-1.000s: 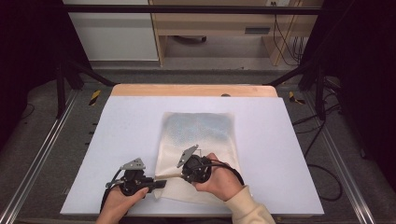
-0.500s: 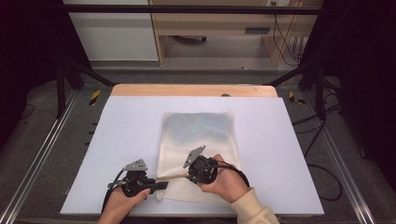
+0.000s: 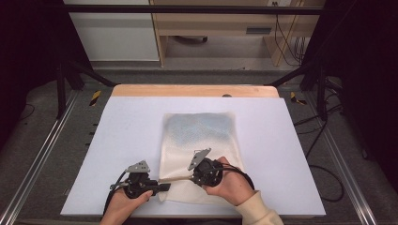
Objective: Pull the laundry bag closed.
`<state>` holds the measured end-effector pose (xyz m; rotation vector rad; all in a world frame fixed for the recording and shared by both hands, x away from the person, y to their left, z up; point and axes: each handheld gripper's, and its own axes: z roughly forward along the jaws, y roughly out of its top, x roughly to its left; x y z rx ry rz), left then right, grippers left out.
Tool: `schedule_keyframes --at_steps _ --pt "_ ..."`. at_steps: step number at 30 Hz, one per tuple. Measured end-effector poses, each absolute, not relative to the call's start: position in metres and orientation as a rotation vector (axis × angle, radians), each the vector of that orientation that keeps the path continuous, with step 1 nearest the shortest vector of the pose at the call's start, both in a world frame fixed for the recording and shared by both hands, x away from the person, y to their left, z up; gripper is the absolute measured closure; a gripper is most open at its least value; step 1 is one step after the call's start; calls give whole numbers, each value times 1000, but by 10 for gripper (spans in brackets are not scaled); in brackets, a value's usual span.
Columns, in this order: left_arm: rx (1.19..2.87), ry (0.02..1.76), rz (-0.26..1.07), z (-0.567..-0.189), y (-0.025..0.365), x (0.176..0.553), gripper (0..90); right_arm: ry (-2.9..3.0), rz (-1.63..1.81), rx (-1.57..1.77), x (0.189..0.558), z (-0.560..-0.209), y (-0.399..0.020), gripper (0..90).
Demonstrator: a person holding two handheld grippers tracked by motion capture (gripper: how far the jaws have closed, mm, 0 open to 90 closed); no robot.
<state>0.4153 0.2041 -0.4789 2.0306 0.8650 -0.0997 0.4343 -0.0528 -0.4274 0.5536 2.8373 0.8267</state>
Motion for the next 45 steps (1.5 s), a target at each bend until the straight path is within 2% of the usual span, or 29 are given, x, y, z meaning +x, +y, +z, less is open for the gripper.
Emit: schedule_keyframes --at_steps 45 --pt "2034 863 -94 -478 206 416 811 2805 861 609 430 -426 -76 820"
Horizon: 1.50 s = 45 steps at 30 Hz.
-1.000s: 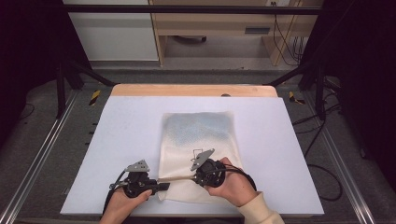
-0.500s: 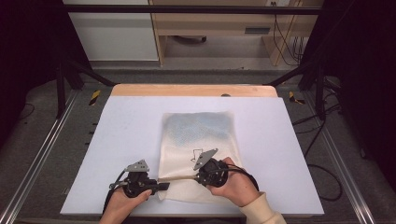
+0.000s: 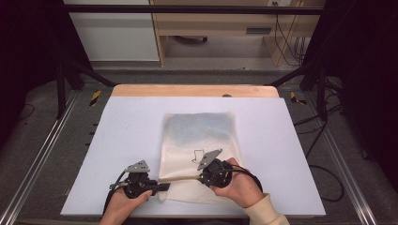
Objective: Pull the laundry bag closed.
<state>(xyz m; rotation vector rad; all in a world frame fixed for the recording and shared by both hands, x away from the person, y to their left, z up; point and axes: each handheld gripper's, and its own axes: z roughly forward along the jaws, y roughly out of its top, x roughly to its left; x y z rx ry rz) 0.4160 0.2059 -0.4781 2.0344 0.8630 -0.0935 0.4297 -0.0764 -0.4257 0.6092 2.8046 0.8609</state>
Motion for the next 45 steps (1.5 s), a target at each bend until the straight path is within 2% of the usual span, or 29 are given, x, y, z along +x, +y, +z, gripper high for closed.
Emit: schedule_keyframes --at_steps 45 --pt "2034 865 -83 -477 207 416 810 2778 873 661 429 -427 -97 819"
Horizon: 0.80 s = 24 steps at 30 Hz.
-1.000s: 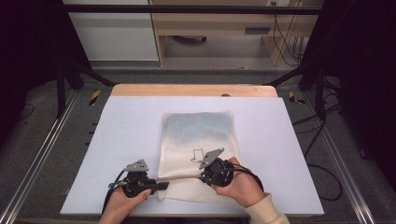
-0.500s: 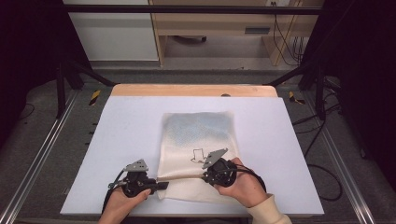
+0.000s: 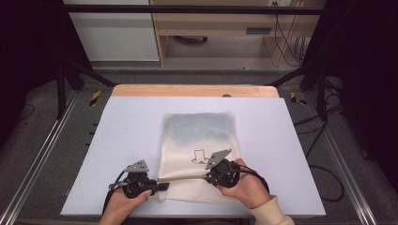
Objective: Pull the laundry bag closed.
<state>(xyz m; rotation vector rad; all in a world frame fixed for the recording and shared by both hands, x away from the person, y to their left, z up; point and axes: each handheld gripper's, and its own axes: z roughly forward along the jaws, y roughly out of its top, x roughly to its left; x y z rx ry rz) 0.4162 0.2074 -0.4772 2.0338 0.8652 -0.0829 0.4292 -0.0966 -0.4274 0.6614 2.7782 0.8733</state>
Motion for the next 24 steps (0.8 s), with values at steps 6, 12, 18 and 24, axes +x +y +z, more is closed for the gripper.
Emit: schedule_keyframes --at_steps 6,12,18,24 --pt "2034 864 -82 -477 208 416 810 2771 867 664 430 -429 -97 819" --pt "2035 864 -82 -477 208 416 811 2774 870 658 430 -429 -98 819" --pt "2036 865 -81 -477 208 416 810 2770 867 669 430 -428 -100 819" --pt "2036 863 -82 -477 208 416 810 2772 871 667 430 -428 -101 819"
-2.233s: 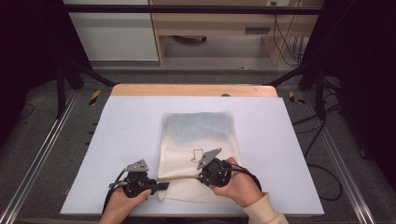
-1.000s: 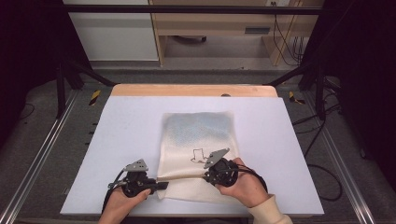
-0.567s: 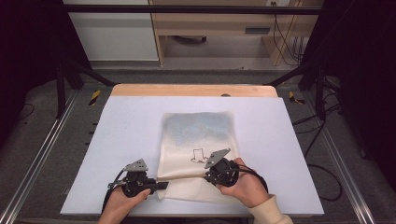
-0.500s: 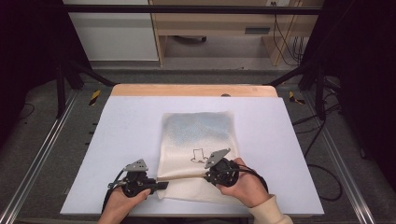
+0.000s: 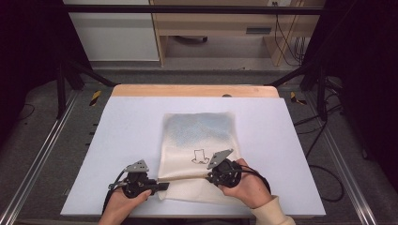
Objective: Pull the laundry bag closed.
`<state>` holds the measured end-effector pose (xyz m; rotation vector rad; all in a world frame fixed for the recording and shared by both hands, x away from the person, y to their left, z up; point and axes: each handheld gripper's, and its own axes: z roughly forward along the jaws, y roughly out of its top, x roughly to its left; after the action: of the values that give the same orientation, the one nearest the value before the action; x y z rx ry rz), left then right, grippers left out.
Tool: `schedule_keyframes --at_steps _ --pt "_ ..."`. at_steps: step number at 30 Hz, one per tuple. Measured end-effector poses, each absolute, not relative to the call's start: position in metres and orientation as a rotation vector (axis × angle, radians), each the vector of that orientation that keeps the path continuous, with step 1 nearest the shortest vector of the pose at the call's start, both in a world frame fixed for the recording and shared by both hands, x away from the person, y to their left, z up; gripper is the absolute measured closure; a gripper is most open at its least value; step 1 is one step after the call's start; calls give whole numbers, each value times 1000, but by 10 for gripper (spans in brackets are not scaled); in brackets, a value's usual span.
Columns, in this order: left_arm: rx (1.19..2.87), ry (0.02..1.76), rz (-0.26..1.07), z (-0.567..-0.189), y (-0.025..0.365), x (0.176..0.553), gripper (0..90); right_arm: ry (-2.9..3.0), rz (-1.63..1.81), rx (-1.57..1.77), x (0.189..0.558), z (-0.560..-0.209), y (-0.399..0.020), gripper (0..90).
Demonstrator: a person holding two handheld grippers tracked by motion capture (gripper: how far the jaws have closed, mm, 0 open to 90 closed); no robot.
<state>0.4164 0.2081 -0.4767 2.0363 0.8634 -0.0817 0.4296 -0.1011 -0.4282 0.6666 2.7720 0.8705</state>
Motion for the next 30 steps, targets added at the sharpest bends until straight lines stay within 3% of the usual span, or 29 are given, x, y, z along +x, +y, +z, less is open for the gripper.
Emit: schedule_keyframes --at_steps 30 --pt "2041 872 -66 -476 210 417 810 2761 874 677 427 -431 -103 819"
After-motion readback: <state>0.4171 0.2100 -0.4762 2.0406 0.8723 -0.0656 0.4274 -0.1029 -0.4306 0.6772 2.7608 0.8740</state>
